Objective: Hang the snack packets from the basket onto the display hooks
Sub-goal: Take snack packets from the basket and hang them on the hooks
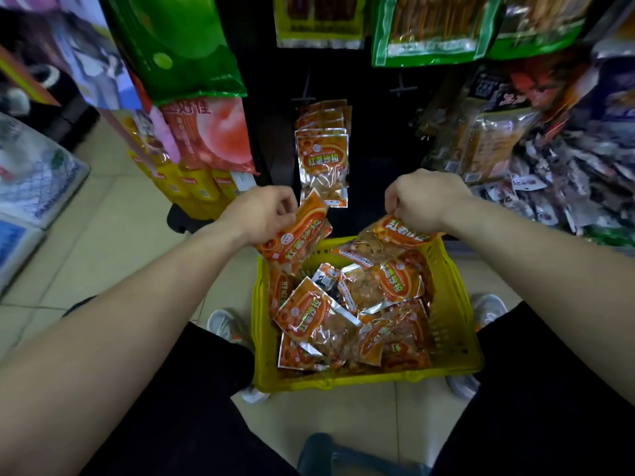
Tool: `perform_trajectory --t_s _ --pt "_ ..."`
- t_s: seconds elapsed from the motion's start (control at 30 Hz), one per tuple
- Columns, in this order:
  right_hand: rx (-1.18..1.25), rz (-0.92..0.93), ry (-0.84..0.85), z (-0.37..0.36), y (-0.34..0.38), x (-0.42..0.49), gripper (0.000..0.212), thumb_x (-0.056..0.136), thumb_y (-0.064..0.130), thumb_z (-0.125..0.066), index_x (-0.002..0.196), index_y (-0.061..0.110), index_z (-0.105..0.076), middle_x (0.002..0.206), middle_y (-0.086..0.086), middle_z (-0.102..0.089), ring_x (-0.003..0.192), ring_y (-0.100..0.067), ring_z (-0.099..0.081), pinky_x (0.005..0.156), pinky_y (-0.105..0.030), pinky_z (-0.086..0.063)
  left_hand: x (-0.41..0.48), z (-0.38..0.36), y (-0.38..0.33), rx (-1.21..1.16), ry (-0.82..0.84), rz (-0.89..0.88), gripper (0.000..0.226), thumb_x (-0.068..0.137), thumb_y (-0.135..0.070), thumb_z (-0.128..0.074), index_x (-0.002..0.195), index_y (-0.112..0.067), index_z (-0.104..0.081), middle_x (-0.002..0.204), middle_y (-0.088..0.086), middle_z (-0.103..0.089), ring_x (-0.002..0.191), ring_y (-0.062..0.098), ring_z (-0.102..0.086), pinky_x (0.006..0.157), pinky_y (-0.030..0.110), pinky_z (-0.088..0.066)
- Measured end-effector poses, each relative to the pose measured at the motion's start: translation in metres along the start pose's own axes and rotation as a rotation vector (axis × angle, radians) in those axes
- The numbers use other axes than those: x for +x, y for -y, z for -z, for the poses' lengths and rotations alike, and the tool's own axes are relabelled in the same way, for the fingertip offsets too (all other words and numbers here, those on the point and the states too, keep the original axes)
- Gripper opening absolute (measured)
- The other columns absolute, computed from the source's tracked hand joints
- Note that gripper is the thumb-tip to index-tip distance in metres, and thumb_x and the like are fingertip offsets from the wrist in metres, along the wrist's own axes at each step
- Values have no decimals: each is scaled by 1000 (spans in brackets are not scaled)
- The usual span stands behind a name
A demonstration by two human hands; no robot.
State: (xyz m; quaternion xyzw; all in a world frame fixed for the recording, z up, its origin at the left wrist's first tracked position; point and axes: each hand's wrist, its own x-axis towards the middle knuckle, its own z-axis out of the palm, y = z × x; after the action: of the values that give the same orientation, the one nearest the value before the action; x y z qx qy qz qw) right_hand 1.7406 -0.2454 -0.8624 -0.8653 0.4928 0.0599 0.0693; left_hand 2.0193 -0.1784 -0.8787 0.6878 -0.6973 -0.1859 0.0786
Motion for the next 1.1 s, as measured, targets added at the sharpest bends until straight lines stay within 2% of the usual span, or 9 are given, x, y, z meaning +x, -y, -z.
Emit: perform_trajectory --t_s 0.1,0.2,0.4,0.5,0.6,0.73,0.9,1.03,1.1 --pt "67 21 -79 1 -1 -9 23 92 20 -52 95 37 -66 103 4 -60 98 -26 -60 68 -37 -48 2 9 -3 -59 -50 -31 10 93 -25 -67 89 -32 -60 81 -12 -67 77 12 -66 66 31 -51" --pt "191 66 -58 -6 3 -10 21 98 25 -49 103 36 -67 107 6 -54 105 -25 -56 78 -38 -47 5 10 -8 -124 -125 -44 10 93 -26 -66 89 -34 -63 83 -14 -68 79 10 -66 72 35 -54" --pt "336 146 -261 -3 11 1 10 90 32 -68 100 37 -67 93 16 -62 95 -14 -61 74 -33 -50 14 6 -19 -385 -173 11 9 90 -30 -73 91 -39 -73 86 -13 -74 81 2 -69 78 37 -59" --pt "423 123 -302 -2 11 6 35 82 34 -78 111 40 -61 78 22 -61 82 -7 -61 70 -32 -50 21 4 -29 -422 -172 -13 10 89 -29 -75 98 -31 -79 92 -14 -75 87 2 -70 83 39 -59" --pt "408 123 -298 -2 12 16 54 78 38 -80 126 39 -56 76 22 -63 79 -5 -59 69 -31 -48 25 1 -38 -424 -157 -70 10 88 -27 -75 97 -30 -79 88 -15 -75 86 0 -69 85 39 -58" --pt "367 132 -246 -6 9 29 25 78 42 -79 98 36 -65 83 16 -60 86 -12 -60 68 -29 -43 29 -4 -46 -407 -122 -132 9 87 -28 -76 95 -31 -79 84 -18 -75 83 -3 -68 92 42 -54" --pt "329 141 -267 -7 10 35 30 76 50 -78 81 27 -60 98 8 -47 82 -16 -50 63 -30 -38 37 -5 -48 -398 -111 -153 9 86 -28 -77 95 -31 -79 82 -15 -75 82 -1 -67 90 39 -54" --pt "276 120 -236 -8 11 38 44 71 62 -76 71 25 -52 66 11 -53 68 -14 -54 50 -26 -26 42 -4 -46 -369 -96 -172 8 86 -28 -77 91 -34 -78 79 -15 -73 81 -1 -67 82 36 -56" --pt "271 93 -231 -9 12 39 49 67 68 -75 68 27 -49 61 12 -52 65 -12 -53 48 -25 -26 44 -5 -45 -356 -91 -199 10 86 -28 -77 89 -37 -76 79 -18 -72 81 -2 -66 81 32 -55"
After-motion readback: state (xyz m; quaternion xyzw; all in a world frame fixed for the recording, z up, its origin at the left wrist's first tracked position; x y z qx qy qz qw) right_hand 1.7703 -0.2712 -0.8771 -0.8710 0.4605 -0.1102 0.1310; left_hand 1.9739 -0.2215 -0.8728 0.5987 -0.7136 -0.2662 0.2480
